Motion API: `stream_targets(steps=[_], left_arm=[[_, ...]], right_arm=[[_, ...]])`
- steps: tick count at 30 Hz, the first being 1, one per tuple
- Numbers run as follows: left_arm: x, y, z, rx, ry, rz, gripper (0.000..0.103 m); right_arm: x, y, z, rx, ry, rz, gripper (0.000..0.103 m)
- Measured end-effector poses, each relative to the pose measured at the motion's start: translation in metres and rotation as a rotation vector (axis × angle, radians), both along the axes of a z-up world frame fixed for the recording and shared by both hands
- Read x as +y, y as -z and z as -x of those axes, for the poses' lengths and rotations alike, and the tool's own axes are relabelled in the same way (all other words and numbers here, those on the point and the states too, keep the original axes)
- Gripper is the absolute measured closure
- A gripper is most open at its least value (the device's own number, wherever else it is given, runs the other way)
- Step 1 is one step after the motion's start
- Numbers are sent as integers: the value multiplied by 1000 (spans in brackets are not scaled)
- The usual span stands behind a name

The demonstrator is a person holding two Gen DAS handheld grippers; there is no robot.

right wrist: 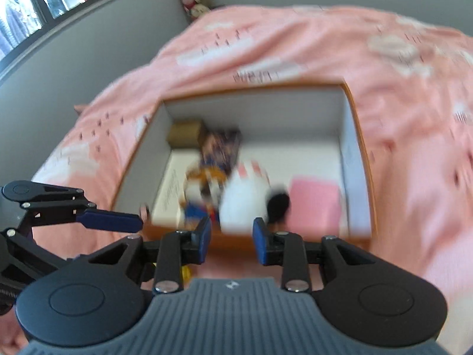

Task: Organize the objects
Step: 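Move both grippers out of the shoebox and grasp the black case with the left gripper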

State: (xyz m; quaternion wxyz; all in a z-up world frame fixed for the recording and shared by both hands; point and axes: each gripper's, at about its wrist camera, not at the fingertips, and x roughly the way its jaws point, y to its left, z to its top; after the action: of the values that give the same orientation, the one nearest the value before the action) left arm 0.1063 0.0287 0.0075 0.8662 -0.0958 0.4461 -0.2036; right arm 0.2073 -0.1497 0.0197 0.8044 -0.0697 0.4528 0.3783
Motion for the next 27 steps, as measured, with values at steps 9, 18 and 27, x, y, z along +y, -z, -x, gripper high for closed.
stream_targets(steps=[9,18,27], left_arm=[[-37,65,23,137,115,29,24],[-54,87,12,202,168,54,17],[-61,116,-8,303,177,155,11]], right_arm=[[-58,61,35,154,173,109,60],[-78,90,43,257,242,103,61],[-81,106,37,283,264,100,63]])
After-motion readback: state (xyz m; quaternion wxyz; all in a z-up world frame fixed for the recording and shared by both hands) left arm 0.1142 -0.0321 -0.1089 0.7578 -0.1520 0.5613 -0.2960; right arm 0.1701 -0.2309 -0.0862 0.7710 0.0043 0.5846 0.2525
